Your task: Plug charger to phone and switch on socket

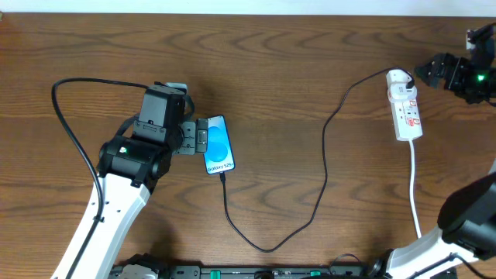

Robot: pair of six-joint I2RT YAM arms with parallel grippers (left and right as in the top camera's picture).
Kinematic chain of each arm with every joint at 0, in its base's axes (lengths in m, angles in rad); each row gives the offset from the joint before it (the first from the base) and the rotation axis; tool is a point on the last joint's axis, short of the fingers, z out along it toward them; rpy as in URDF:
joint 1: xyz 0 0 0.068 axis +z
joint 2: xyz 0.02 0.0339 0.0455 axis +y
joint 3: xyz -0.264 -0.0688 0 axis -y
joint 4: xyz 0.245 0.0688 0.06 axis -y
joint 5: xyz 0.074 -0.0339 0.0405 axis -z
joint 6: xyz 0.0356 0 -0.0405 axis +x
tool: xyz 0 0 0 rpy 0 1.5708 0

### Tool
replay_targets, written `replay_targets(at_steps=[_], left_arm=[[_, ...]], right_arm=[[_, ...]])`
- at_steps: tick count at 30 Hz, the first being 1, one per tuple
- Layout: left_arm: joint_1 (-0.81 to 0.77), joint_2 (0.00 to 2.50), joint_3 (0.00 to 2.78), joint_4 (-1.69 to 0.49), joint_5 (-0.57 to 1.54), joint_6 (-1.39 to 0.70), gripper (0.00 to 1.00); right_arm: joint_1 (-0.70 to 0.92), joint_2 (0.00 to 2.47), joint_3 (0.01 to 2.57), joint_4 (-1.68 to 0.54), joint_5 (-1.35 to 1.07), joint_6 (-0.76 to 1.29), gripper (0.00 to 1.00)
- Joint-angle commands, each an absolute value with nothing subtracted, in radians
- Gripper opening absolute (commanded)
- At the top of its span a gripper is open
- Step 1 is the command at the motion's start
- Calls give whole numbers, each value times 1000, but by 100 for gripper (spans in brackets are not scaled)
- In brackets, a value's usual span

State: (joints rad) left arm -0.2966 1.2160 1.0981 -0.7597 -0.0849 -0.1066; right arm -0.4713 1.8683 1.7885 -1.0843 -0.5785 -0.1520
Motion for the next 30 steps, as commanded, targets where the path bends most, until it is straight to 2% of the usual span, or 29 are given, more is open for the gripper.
replay_targets(at_steps=[1,19,30], left_arm=[[-299,1216,1098,-763,-98,-98,98],[-299,1216,1098,-763,-98,-98,98],[-299,1216,1098,-763,-98,-98,98]], right_arm=[[-452,1919,1805,-1069,-574,-210,99],[-450,2128,1804,-1000,-548,-226,99],[-450,2163,1801,-970,-549,-226,99]])
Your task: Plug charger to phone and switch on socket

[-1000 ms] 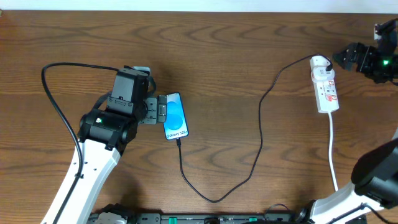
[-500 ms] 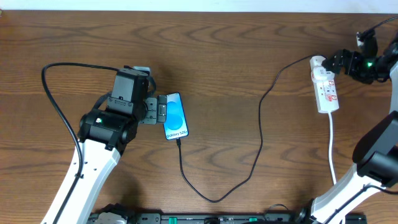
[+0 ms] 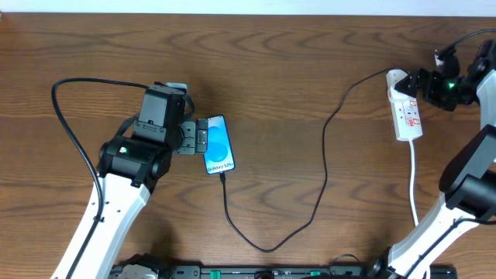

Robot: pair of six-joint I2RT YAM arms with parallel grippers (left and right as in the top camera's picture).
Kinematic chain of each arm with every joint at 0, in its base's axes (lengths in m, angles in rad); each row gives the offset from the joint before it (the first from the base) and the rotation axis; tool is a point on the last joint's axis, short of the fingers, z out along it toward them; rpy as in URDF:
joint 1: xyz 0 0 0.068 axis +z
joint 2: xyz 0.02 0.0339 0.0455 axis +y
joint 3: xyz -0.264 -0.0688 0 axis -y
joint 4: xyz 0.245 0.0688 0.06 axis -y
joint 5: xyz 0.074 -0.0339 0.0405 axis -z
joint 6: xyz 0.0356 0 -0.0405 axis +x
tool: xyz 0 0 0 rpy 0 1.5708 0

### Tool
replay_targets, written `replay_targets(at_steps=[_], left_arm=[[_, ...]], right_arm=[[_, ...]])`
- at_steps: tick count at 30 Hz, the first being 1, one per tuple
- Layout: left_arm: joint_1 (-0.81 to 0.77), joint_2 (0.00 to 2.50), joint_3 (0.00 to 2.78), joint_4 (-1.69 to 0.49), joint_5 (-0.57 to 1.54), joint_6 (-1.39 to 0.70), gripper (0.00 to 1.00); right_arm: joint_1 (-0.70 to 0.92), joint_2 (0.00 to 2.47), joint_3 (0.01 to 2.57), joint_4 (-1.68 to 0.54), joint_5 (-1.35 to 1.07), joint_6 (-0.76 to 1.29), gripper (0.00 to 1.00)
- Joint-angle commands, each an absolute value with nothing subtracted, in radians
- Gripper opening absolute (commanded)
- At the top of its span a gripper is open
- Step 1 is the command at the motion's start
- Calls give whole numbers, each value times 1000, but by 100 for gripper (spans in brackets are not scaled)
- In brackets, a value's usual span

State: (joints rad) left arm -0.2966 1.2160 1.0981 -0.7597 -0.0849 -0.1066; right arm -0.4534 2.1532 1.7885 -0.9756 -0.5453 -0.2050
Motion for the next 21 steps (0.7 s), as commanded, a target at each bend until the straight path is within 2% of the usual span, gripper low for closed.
replay_targets(at_steps=[1,21], left_arm=[[-299,1216,1098,-763,-98,-98,98],[-299,1216,1098,-763,-98,-98,98]], right_arm=[[-450,2163,1799,-964,-549,-226,99],[-414,2164,1763,-908,-548,-225,99]])
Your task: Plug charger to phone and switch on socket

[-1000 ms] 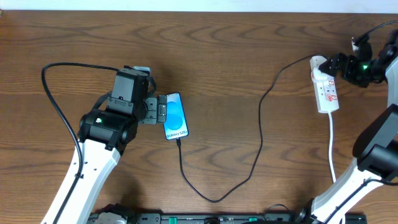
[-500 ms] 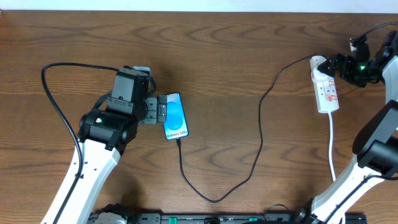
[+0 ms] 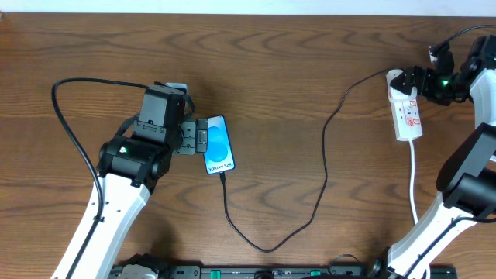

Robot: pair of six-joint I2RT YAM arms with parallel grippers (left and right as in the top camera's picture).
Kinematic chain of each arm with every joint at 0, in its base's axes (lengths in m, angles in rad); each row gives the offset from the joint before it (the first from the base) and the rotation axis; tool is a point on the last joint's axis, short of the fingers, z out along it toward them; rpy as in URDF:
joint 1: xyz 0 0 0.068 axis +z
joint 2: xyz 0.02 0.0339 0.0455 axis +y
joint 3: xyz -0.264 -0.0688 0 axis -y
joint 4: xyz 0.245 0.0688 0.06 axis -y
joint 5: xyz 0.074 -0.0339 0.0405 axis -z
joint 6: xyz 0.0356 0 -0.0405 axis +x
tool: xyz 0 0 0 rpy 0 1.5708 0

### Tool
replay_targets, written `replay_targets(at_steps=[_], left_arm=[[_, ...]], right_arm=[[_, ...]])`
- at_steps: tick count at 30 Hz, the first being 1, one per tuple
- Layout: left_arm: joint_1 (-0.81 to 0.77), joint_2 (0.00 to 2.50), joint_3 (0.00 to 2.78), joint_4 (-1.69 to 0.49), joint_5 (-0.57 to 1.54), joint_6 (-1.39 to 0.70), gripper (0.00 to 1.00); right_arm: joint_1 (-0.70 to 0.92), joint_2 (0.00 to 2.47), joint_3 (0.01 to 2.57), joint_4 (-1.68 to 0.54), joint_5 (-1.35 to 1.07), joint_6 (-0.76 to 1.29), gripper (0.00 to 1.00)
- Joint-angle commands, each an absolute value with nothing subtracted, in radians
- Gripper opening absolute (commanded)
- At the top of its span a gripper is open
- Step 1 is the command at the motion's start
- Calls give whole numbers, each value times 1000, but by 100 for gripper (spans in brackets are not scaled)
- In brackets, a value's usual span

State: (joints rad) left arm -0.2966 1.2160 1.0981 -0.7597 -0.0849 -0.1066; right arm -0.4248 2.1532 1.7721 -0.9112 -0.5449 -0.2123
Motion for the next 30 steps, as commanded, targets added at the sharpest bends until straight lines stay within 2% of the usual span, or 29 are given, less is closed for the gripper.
replay_targets(at_steps=[1,6,18,30], left_arm=[[-299,1216,1098,-763,-98,-98,98],[-299,1216,1098,-763,-98,-98,98],[-299,1216,1098,-763,-98,-98,98],[-299,1216,1098,-763,-98,-98,98]], right_arm=[[-414,2164,1763,-908,-544,-224,99],[-413,2164,1763,-909,-471,-163,99],[-408,2165,1754,-904,-469,-162,99],[-405,2165,1621,-799,-482,-161,99]])
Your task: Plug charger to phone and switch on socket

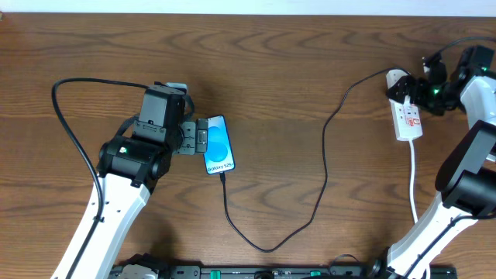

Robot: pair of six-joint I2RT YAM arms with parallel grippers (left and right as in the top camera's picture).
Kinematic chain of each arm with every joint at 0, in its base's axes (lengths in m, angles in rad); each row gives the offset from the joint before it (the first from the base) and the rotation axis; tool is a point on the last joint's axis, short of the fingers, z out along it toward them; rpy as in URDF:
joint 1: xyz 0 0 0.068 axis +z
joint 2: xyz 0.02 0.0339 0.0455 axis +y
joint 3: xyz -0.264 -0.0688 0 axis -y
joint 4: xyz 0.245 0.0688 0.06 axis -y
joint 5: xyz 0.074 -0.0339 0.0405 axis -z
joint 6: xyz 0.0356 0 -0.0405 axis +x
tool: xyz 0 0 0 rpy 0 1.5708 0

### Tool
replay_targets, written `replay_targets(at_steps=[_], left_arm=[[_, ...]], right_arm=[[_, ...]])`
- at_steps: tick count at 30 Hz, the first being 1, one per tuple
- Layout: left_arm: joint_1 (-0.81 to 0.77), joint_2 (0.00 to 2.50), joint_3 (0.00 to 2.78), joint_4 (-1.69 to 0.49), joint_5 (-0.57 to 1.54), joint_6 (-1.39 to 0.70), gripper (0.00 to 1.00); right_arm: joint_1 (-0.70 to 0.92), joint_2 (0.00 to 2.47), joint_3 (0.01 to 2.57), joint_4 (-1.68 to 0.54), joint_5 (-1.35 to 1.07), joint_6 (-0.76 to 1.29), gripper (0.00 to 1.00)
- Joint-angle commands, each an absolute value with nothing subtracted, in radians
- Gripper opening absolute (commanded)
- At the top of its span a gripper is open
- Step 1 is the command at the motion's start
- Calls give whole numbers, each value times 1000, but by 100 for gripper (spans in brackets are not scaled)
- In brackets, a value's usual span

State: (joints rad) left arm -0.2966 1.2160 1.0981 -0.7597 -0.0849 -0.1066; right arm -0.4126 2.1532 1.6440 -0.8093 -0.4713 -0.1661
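A phone [219, 145] with a lit blue screen lies left of the table's middle. My left gripper [201, 139] reaches in from the left and is shut on the phone's left edge. A black charger cable [324, 155] leaves the phone's lower end, loops along the front and rises to the white power strip [407, 116] at the far right. My right gripper [413, 89] comes in from the right. Its fingertips look closed together and rest on the strip's upper end, near the switch. The switch itself is too small to read.
The strip's white cord [415, 186] runs toward the front edge past my right arm's base. A black arm cable [58, 101] arcs at the left beside my left arm. Bare brown wood lies between the phone and the cable loop.
My right gripper has shifted slightly left and toward the front, and now sits over the strip's upper end. The left gripper, phone and cable have not moved.
My right gripper was first at the far right edge, apart from the power strip. It then stood just right of the strip's top, then against it, and now lies on it. Throughout, my left gripper stayed on the phone with the cable at the phone's lower end.
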Motion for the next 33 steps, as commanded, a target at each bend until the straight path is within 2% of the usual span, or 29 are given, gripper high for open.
replay_targets(at_steps=[1,33], left_arm=[[-299,1216,1098,-763,-98,-98,98],[-299,1216,1098,-763,-98,-98,98]], right_arm=[[-405,2165,1619,-799,-482,-161,99],[-404,2165,1618,-773,-579,-150,100]])
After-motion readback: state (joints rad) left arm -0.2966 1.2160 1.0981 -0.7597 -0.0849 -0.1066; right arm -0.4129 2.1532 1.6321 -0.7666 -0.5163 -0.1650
